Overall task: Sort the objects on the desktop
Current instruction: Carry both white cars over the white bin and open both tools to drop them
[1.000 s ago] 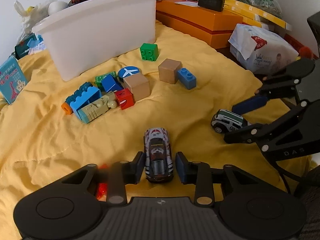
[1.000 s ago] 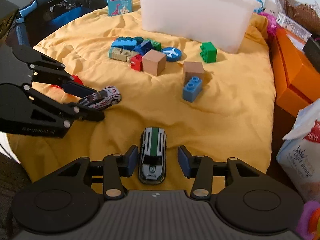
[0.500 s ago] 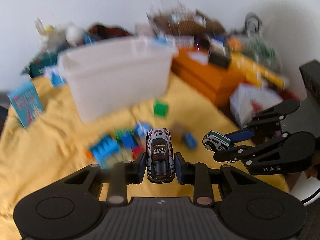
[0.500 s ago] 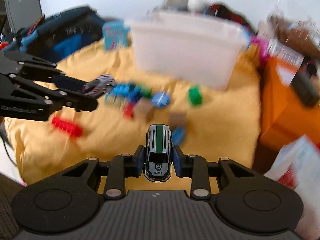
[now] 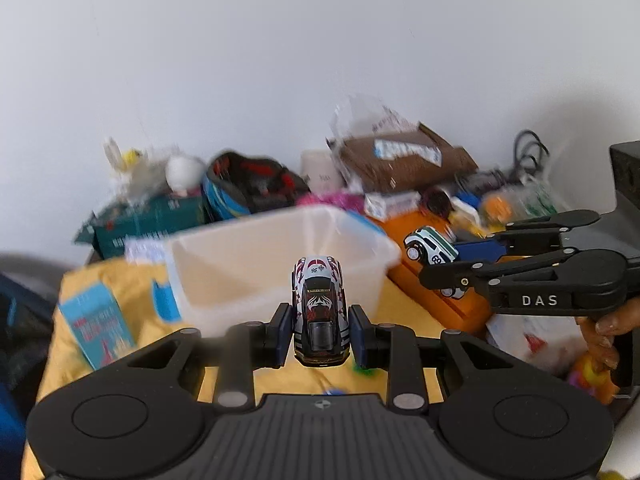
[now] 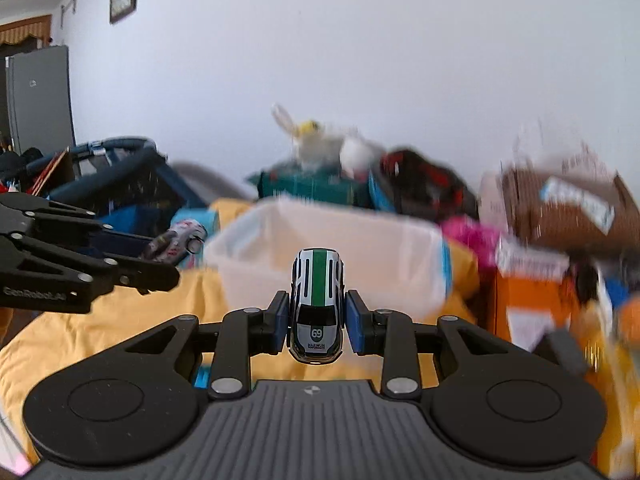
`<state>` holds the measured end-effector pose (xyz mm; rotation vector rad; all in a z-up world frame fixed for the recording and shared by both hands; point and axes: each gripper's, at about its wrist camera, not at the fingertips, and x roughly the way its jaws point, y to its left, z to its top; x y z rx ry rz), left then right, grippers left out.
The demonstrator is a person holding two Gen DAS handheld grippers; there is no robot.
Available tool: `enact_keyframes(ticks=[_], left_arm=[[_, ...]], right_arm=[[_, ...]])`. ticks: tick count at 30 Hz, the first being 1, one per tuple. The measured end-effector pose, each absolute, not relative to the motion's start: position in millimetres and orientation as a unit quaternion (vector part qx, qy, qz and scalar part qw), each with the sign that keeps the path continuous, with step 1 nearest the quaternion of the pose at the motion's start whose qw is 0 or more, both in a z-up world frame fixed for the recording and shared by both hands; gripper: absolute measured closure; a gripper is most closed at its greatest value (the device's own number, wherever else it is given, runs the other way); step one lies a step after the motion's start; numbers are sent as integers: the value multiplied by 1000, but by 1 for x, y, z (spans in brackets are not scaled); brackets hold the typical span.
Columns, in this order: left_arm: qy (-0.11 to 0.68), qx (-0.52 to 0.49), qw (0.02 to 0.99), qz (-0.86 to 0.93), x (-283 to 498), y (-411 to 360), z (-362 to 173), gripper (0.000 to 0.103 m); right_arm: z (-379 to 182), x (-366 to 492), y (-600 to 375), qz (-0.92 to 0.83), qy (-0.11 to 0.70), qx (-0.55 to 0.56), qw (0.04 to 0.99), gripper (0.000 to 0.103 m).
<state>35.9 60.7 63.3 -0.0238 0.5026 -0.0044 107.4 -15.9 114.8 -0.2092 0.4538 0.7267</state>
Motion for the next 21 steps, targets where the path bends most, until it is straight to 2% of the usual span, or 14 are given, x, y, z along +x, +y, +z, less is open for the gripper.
enact_keyframes(ticks=[5, 12, 13, 15, 16, 21], left_arm=[[217, -10, 976, 32, 73, 78, 74, 70], [221, -22, 972, 83, 125, 100, 68, 69], [227, -29, 970, 83, 130, 105, 65, 67], [242, -43, 965, 87, 135, 111, 59, 51], [248, -45, 963, 92, 132, 112, 56, 42], [262, -21, 963, 57, 100, 100, 47, 41]], right_arm=[[121, 153, -1, 357, 204, -28, 911, 70], [106, 192, 28, 323, 207, -42, 922, 68], [102, 197, 30, 319, 210, -42, 923, 68], [92, 204, 33, 309, 237, -59, 919, 52], [89, 201, 31, 307, 239, -59, 919, 52], [81, 171, 5, 322, 236, -51, 915, 50]])
